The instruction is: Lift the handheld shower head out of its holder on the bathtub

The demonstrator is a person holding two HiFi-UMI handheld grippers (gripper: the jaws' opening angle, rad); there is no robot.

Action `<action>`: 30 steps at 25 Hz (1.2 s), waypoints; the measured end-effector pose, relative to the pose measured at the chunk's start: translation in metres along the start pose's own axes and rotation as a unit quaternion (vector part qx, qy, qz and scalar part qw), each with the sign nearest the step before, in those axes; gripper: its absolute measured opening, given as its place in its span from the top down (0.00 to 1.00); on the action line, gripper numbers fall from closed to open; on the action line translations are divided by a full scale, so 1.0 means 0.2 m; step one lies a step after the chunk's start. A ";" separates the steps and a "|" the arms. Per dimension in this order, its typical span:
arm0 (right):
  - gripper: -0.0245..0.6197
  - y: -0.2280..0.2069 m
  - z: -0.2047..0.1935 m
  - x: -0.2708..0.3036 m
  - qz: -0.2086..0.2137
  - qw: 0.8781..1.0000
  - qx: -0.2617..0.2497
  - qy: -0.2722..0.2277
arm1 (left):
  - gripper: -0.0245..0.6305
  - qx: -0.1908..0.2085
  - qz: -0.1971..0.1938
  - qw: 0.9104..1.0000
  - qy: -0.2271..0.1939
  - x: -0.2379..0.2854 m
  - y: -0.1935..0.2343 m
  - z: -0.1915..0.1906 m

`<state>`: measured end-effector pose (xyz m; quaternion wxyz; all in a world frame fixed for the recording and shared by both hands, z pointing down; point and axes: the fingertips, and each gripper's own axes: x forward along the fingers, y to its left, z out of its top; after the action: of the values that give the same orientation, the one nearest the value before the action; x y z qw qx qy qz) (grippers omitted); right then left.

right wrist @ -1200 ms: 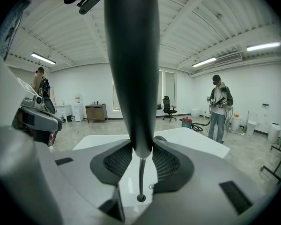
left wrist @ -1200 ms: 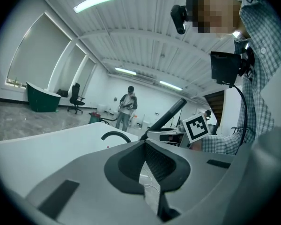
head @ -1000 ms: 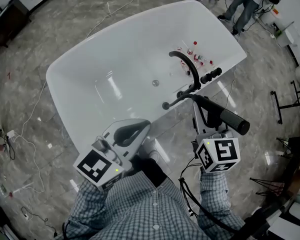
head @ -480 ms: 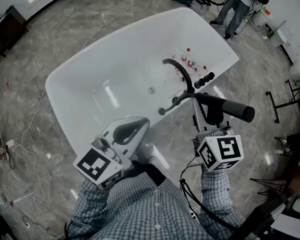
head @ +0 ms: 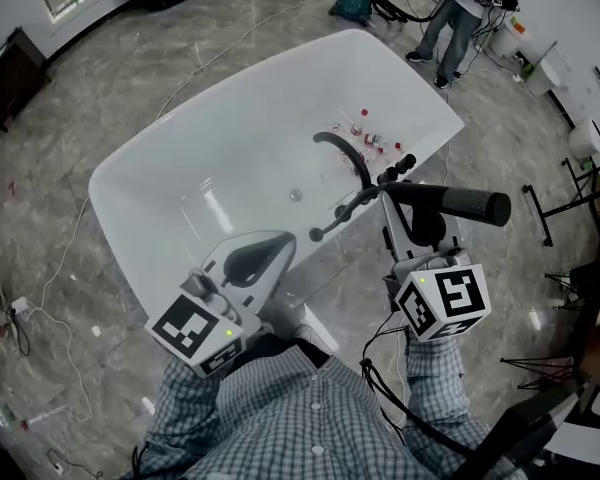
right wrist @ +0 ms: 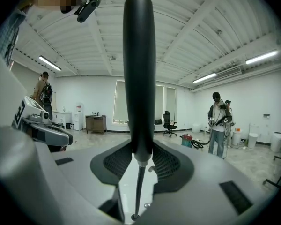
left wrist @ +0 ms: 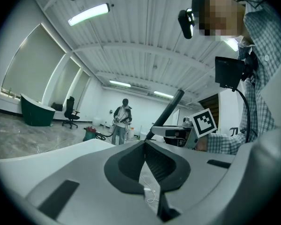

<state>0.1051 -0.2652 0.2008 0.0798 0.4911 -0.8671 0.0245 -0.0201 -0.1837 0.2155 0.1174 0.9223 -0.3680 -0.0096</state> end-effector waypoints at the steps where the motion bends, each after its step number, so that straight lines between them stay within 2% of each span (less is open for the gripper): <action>1: 0.75 0.00 0.02 0.00 0.000 1.000 -0.002 -0.003 | 0.96 0.002 0.000 1.000 -0.002 0.00 0.00 0.02; 21: 0.75 -0.08 0.36 -0.08 -0.002 0.998 -0.015 -0.067 | 0.96 0.059 0.007 0.998 -0.030 0.06 -0.03 0.30; 30: 0.75 -0.09 0.47 -0.11 0.008 0.996 -0.004 -0.087 | 0.96 0.088 0.011 0.995 -0.038 0.08 -0.04 0.43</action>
<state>0.1218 -0.2666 0.1046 0.0054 0.4843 -0.8746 -0.0214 -0.0120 -0.2073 0.1309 0.0218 0.9239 -0.3818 -0.0108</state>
